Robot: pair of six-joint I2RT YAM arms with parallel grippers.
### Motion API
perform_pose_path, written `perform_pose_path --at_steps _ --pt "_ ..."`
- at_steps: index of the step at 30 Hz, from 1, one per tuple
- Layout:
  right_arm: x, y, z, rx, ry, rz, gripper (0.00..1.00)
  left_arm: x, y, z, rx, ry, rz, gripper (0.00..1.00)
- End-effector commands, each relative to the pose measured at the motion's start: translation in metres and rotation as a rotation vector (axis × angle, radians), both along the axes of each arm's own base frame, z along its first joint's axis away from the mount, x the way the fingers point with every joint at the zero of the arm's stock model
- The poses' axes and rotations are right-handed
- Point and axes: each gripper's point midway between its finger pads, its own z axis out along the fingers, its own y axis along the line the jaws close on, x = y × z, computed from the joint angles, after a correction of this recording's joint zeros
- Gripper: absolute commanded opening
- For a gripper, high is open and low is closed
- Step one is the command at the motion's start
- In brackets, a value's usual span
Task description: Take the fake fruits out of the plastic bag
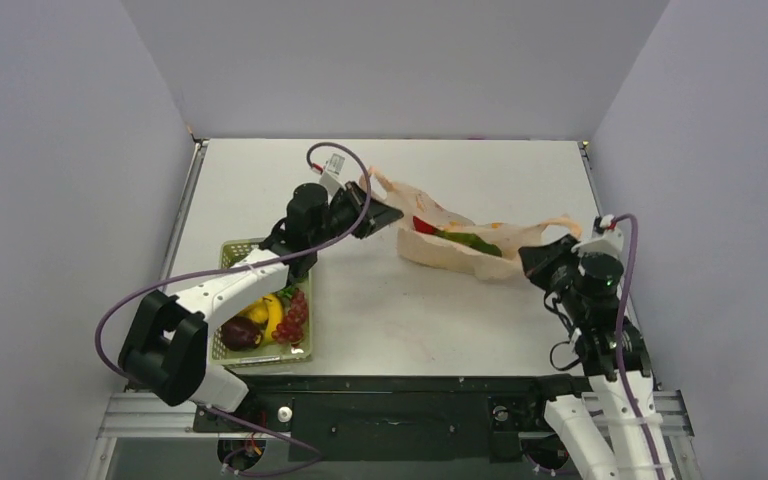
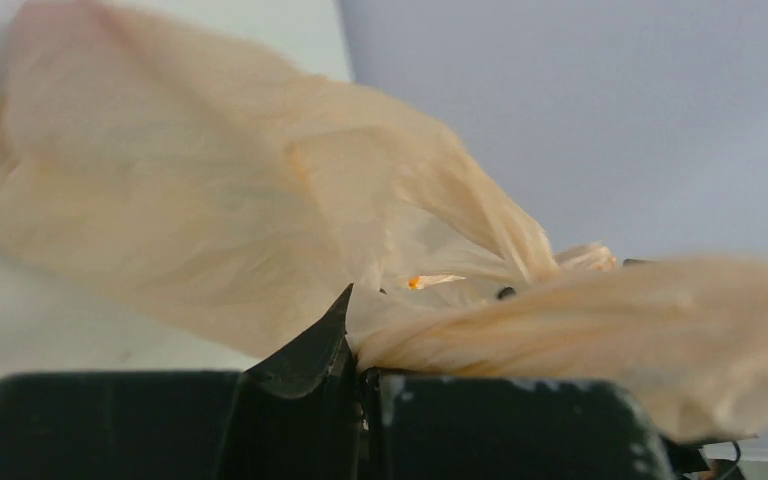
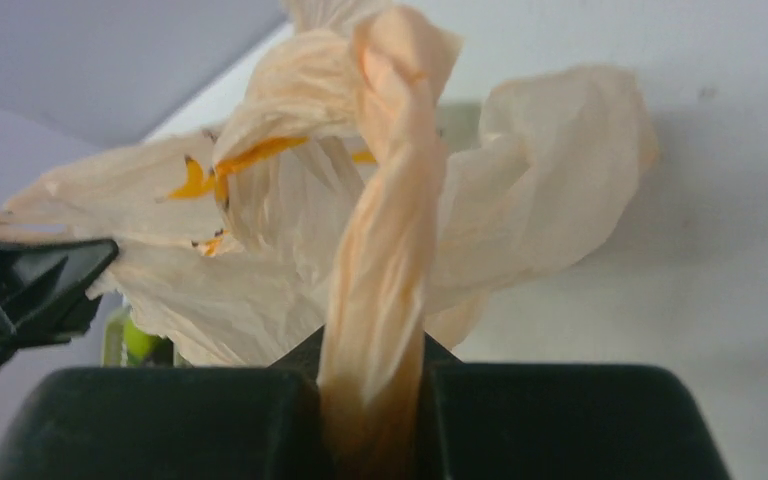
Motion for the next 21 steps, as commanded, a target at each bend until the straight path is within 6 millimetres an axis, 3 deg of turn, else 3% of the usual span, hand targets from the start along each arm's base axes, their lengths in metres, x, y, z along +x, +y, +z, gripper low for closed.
perform_pose_path --at_steps 1,3,4,5,8,11,12,13,14,15,16,19,21 --pt "-0.057 0.029 -0.068 0.038 0.127 0.166 0.0 -0.046 0.038 -0.077 0.268 0.081 -0.047 0.0" --pt "-0.081 0.035 -0.072 0.073 0.072 0.211 0.0 -0.063 0.056 -0.104 0.358 0.113 -0.058 0.0" --pt "-0.087 0.036 -0.086 0.078 0.104 0.213 0.0 -0.066 0.063 -0.111 0.386 0.129 -0.042 0.0" --pt "-0.094 0.037 -0.087 0.087 0.094 0.224 0.02 -0.075 0.071 -0.117 0.413 0.145 -0.039 0.0" --pt "-0.104 0.038 -0.12 0.06 0.193 0.246 0.11 -0.086 0.084 -0.101 0.426 0.108 -0.013 0.0" --pt "-0.117 0.038 -0.146 -0.005 0.343 0.29 0.28 -0.099 0.098 -0.092 0.448 0.103 0.016 0.19" --pt "-0.119 0.036 -0.14 -0.021 0.347 0.291 0.32 -0.103 0.103 -0.081 0.436 0.076 0.03 0.24" --pt "-0.124 0.029 -0.139 -0.069 0.381 0.287 0.42 -0.108 0.106 -0.081 0.441 0.082 0.03 0.31" --pt "-0.126 0.025 -0.126 -0.092 0.363 0.283 0.53 -0.114 0.109 -0.072 0.424 0.059 0.03 0.35" --pt "-0.132 0.017 -0.127 -0.148 0.397 0.276 0.57 -0.12 0.111 -0.071 0.424 0.058 0.021 0.36" --pt "-0.132 0.014 -0.108 -0.168 0.361 0.272 0.65 -0.128 0.111 -0.063 0.405 0.035 0.001 0.39" --pt "-0.144 0.001 -0.083 -0.263 0.381 0.285 0.73 -0.151 0.116 -0.058 0.423 0.01 -0.067 0.41" --pt "-0.151 0.0 -0.068 -0.283 0.363 0.307 0.74 -0.164 0.123 -0.044 0.447 -0.046 -0.099 0.41"
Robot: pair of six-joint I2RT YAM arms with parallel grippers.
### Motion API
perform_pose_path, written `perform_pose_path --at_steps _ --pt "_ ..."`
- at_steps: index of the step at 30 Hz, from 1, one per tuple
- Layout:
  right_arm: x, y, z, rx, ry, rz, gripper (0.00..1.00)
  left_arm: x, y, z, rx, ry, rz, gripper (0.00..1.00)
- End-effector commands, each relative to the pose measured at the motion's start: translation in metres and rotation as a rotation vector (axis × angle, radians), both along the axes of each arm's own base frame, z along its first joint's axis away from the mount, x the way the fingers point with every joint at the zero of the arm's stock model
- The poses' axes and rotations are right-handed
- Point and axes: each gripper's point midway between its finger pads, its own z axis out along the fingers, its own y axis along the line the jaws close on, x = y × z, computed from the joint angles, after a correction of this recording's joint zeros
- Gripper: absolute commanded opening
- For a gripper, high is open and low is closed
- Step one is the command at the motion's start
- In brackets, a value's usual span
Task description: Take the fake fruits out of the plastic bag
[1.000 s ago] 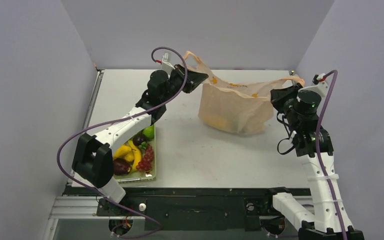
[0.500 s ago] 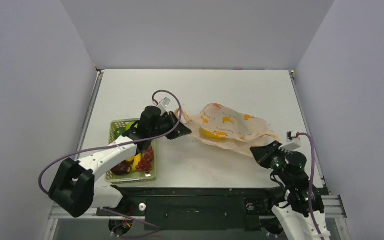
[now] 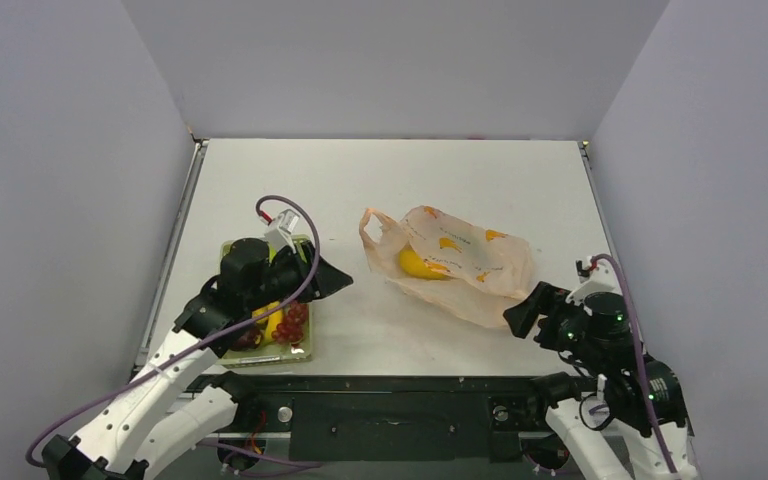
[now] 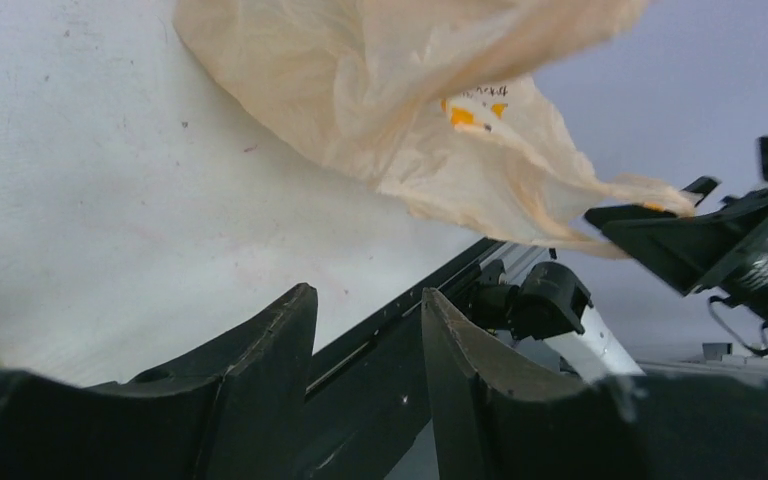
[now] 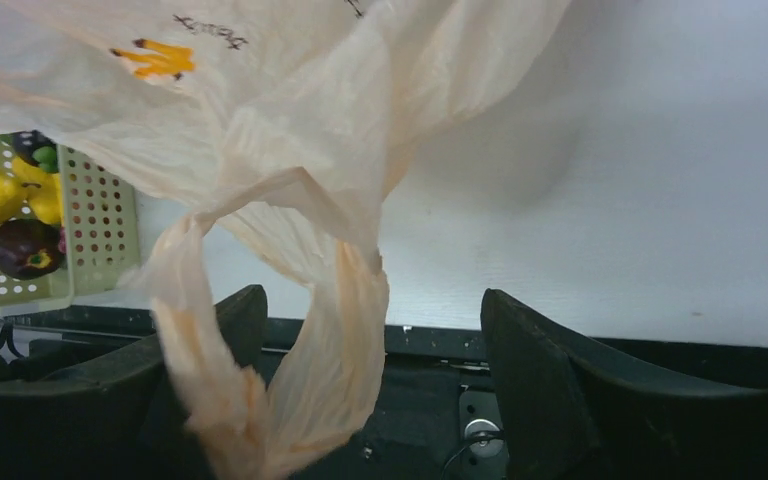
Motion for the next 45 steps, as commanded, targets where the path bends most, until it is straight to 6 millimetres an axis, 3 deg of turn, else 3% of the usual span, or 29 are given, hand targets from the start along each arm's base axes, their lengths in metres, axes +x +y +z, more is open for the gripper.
perform_pose_path --at_steps 1,5,6,7,8,9,10,11,14,18,19,20,21,22,25,31,35,37,41,45 --pt "-0.019 -0.016 0.031 -0.128 -0.036 0.072 0.75 -0.033 0.016 0.022 0.097 -0.089 -0.12 0.41" --pt "-0.029 -0.019 0.068 -0.164 -0.143 0.132 0.84 -0.038 0.026 0.077 0.211 -0.267 -0.204 0.43" --pt "-0.028 -0.02 0.08 -0.174 -0.176 0.137 0.85 -0.03 0.026 0.079 0.253 -0.267 -0.203 0.45" --pt "-0.023 -0.02 0.086 -0.189 -0.191 0.145 0.86 -0.029 0.029 0.105 0.276 -0.337 -0.21 0.46" --pt "-0.021 -0.019 0.097 -0.188 -0.223 0.153 0.87 -0.019 0.026 0.103 0.307 -0.324 -0.214 0.47" --pt "-0.014 -0.016 0.104 -0.194 -0.234 0.173 0.87 -0.014 0.026 0.125 0.312 -0.382 -0.211 0.48" --pt "-0.01 -0.014 0.113 -0.193 -0.258 0.178 0.87 -0.002 0.022 0.126 0.334 -0.374 -0.204 0.48" --pt "0.0 -0.011 0.117 -0.202 -0.263 0.195 0.88 0.004 0.02 0.145 0.326 -0.424 -0.196 0.49" --pt "0.015 0.005 0.123 -0.194 -0.243 0.277 0.88 0.033 -0.002 0.162 0.331 -0.457 -0.231 0.51" --pt "0.031 0.028 0.117 -0.2 -0.193 0.392 0.88 0.063 -0.025 0.156 0.372 -0.471 -0.302 0.53" --pt "0.042 0.023 0.112 -0.254 -0.172 0.359 0.88 0.067 -0.029 0.154 0.379 -0.476 -0.322 0.53" --pt "0.04 0.033 0.109 -0.276 -0.163 0.405 0.88 0.074 -0.035 0.151 0.384 -0.469 -0.338 0.54" --pt "0.052 0.022 0.105 -0.378 -0.139 0.34 0.88 0.075 -0.04 0.15 0.38 -0.474 -0.362 0.54" --pt "0.05 0.033 0.103 -0.417 -0.142 0.382 0.89 0.082 -0.048 0.148 0.378 -0.47 -0.378 0.54" --pt "0.066 0.034 0.101 -0.596 -0.121 0.352 0.89 0.087 -0.066 0.141 0.356 -0.452 -0.452 0.55" --pt "0.07 0.052 0.081 -0.746 -0.062 0.447 0.89 0.083 -0.095 0.112 0.378 -0.398 -0.555 0.56" --pt "0.068 0.053 0.057 -0.852 -0.011 0.483 0.89 0.079 -0.092 0.091 0.409 -0.364 -0.541 0.52" --pt "0.067 0.053 0.049 -0.881 0.0 0.488 0.89 0.078 -0.089 0.09 0.404 -0.374 -0.517 0.51" --pt "0.056 0.061 0.041 -0.81 0.016 0.524 0.89 0.069 -0.08 0.089 0.396 -0.372 -0.512 0.6" --pt "0.047 0.058 0.033 -0.788 0.033 0.461 0.89 0.059 -0.073 0.082 0.411 -0.363 -0.534 0.62"
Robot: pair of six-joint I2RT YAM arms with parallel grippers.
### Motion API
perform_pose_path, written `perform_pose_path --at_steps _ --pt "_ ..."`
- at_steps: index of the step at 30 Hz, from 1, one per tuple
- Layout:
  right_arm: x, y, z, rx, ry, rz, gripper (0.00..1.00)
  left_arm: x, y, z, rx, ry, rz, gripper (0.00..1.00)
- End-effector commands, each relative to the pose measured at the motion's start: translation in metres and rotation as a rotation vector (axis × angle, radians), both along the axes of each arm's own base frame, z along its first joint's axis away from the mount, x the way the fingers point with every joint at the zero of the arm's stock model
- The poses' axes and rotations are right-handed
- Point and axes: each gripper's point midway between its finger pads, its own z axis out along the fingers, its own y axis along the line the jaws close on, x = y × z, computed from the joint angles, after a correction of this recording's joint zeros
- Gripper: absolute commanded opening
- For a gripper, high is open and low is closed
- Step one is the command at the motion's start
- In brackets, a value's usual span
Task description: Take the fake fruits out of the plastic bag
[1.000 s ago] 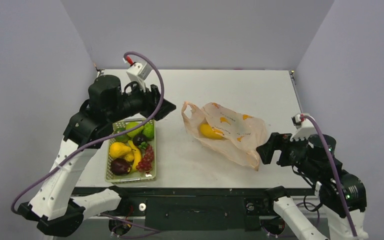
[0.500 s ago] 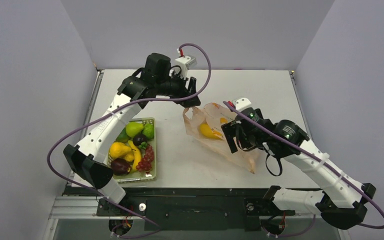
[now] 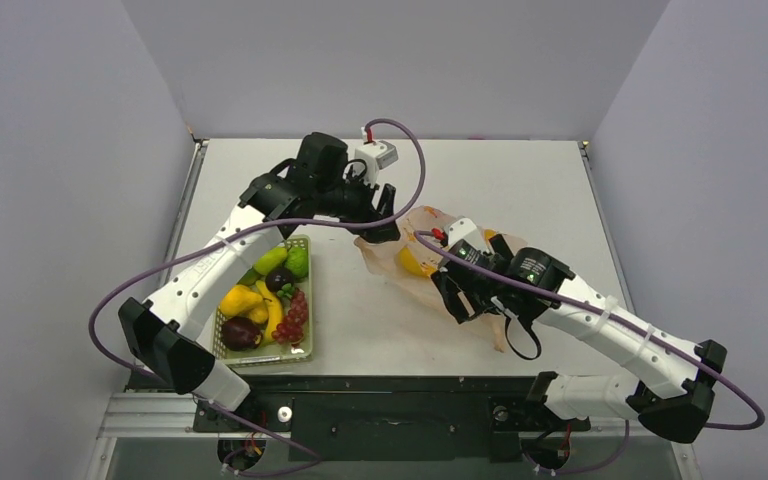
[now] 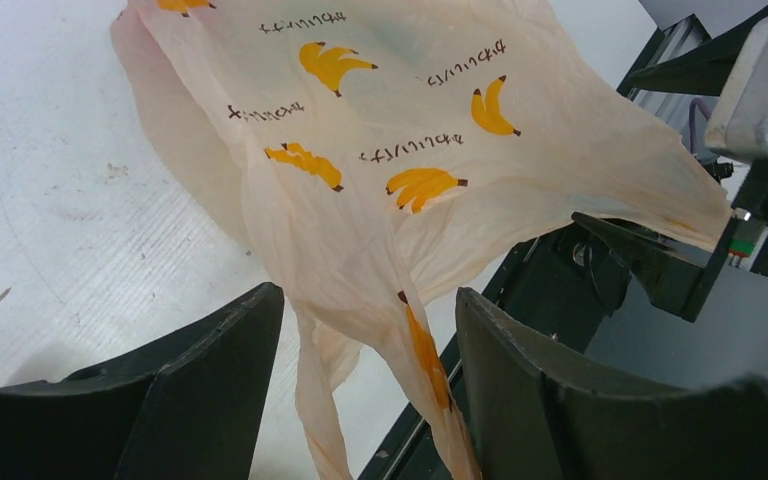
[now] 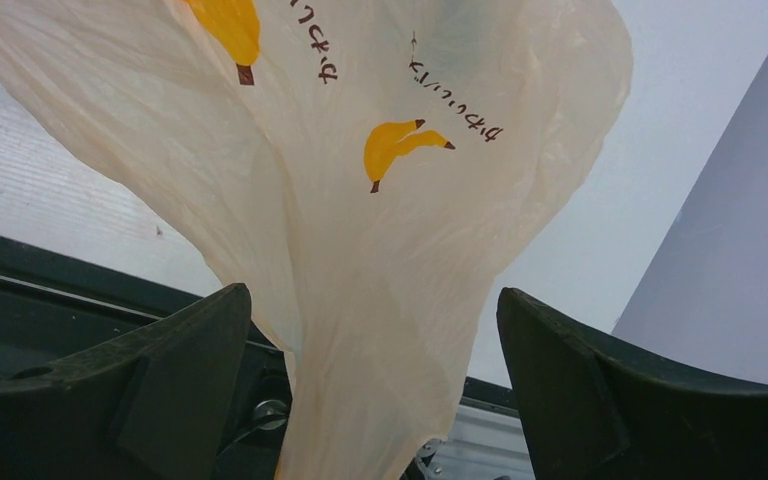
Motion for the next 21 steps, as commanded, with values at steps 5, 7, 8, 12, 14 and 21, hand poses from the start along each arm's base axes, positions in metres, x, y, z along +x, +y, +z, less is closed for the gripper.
perform_pose_path --at_steps 5,7,8,12,14,21 --pt "-0.026 0.012 -0.005 0.131 -0.017 -0.027 0.89 -0.021 0.015 0.035 -0.073 -0.137 -0.049 0.63" --pt "-0.028 0.01 -0.007 0.102 -0.027 -0.038 0.89 -0.021 0.019 0.034 -0.041 -0.154 -0.045 0.64" --pt "-0.024 0.001 -0.006 0.05 -0.058 -0.058 0.89 -0.017 0.022 0.031 -0.008 -0.176 -0.032 0.64" --pt "-0.015 -0.017 -0.006 -0.082 -0.158 -0.138 0.89 -0.018 0.023 0.014 0.113 -0.234 -0.029 0.64" --pt "-0.007 -0.028 -0.001 -0.153 -0.23 -0.189 0.88 -0.013 0.024 0.008 0.145 -0.264 0.0 0.64" --pt "0.015 -0.038 0.028 -0.152 -0.437 -0.296 0.4 0.02 0.037 0.019 0.114 -0.357 0.269 0.23"
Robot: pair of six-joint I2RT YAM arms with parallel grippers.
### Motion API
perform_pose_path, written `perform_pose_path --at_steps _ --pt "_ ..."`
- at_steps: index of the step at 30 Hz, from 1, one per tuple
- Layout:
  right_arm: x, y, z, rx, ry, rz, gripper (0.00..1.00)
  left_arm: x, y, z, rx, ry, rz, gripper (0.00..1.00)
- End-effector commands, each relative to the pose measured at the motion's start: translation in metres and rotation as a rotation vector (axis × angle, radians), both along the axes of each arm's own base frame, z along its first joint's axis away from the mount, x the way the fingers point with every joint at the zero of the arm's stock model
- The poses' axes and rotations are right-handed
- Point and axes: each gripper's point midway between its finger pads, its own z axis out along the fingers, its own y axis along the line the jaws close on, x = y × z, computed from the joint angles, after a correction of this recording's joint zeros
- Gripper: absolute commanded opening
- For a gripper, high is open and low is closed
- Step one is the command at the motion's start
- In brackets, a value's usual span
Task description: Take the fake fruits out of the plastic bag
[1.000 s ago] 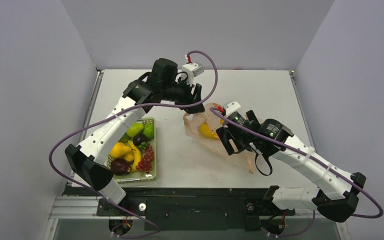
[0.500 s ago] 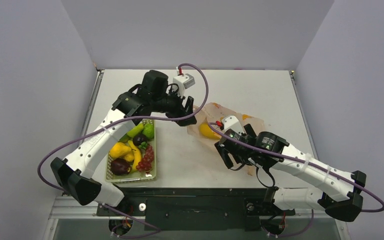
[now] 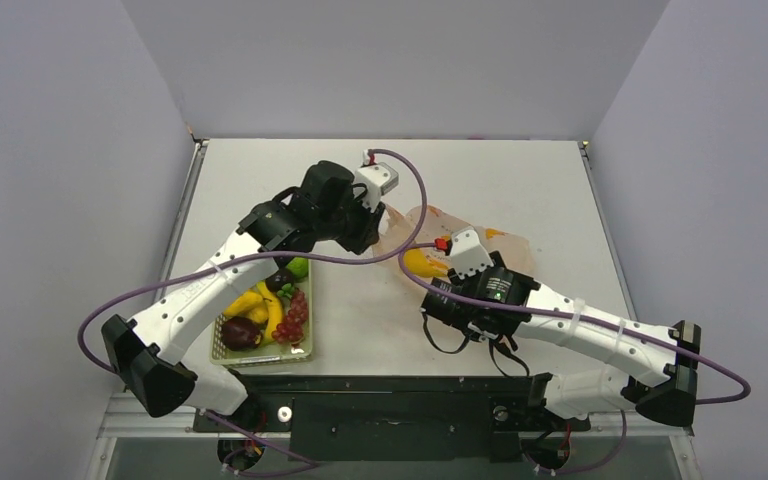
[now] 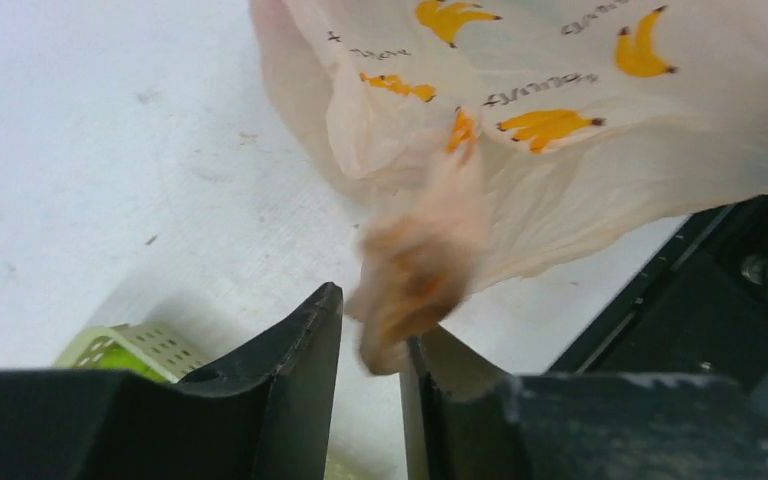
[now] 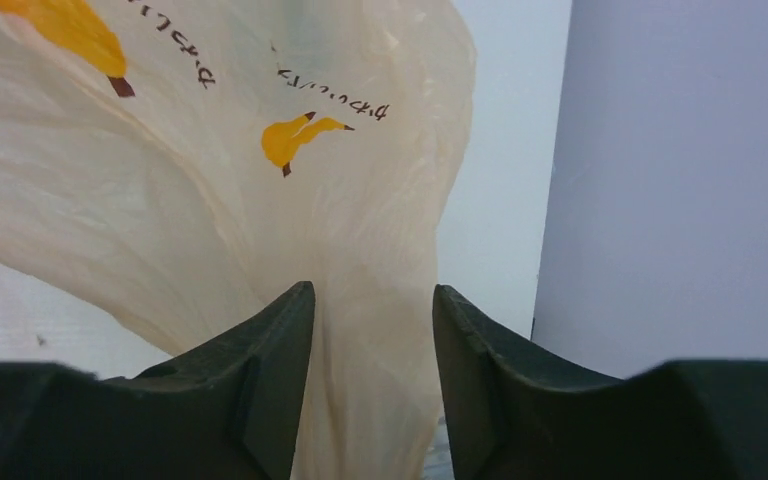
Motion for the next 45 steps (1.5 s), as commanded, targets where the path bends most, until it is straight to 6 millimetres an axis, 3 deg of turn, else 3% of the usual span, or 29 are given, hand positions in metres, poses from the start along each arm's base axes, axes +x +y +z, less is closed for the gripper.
perform_pose_path --at_steps 1,2,3,5,7,11,16,18,22,24,25,27,29,31,34,38,41,45 --pt "0.021 -0.015 0.036 0.01 -0.237 -0.085 0.34 0.03 0.014 0.031 -0.094 -0.164 0.203 0.13" --pt "0.025 -0.017 0.043 0.022 -0.289 -0.104 0.25 0.031 0.015 0.044 -0.158 -0.184 0.244 0.08" --pt "0.028 -0.02 0.046 0.038 -0.314 -0.132 0.16 0.027 0.02 0.041 -0.178 -0.18 0.265 0.0" --pt "0.036 -0.029 0.06 0.073 -0.391 -0.192 0.01 0.029 0.023 0.051 -0.276 -0.206 0.329 0.0" --pt "0.043 -0.041 0.075 0.133 -0.461 -0.256 0.0 0.028 0.031 0.052 -0.351 -0.201 0.397 0.0" --pt "0.052 -0.051 0.102 0.471 -0.552 -0.336 0.0 0.024 0.04 0.039 -0.462 -0.141 0.493 0.0" --pt "0.054 -0.055 0.117 0.614 -0.587 -0.323 0.0 0.02 0.062 0.016 -0.488 -0.077 0.591 0.0" --pt "0.054 -0.045 0.108 0.649 -0.547 -0.296 0.0 0.017 0.071 0.007 -0.493 -0.052 0.615 0.0" --pt "0.046 -0.015 0.058 0.715 -0.378 -0.224 0.0 0.007 0.077 -0.009 -0.485 0.028 0.595 0.0" --pt "0.035 -0.002 0.037 0.759 -0.297 -0.188 0.0 -0.004 0.076 -0.01 -0.478 0.069 0.557 0.09" --pt "0.029 0.002 0.029 0.771 -0.275 -0.166 0.0 -0.011 0.072 -0.009 -0.483 0.095 0.518 0.18" --pt "0.019 0.011 0.022 0.806 -0.242 -0.128 0.0 -0.028 0.068 0.002 -0.512 0.121 0.458 0.32" --pt "0.012 0.016 0.019 0.81 -0.223 -0.102 0.0 -0.048 0.067 0.019 -0.557 0.142 0.39 0.38" --pt "0.009 0.018 0.02 0.798 -0.215 -0.092 0.0 -0.07 0.071 0.041 -0.594 0.147 0.338 0.4" --pt "0.01 0.019 0.032 0.805 -0.224 -0.082 0.0 -0.101 0.089 0.059 -0.62 0.163 0.339 0.43" --pt "0.014 0.017 0.055 0.815 -0.27 -0.082 0.0 -0.131 0.088 0.083 -0.742 0.231 0.285 0.44" --pt "0.019 0.014 0.071 0.814 -0.312 -0.092 0.0 -0.137 0.069 0.094 -0.904 0.274 0.186 0.4" --pt "0.025 0.015 0.09 0.818 -0.347 -0.106 0.0 -0.135 0.049 0.085 -0.96 0.303 0.171 0.38"
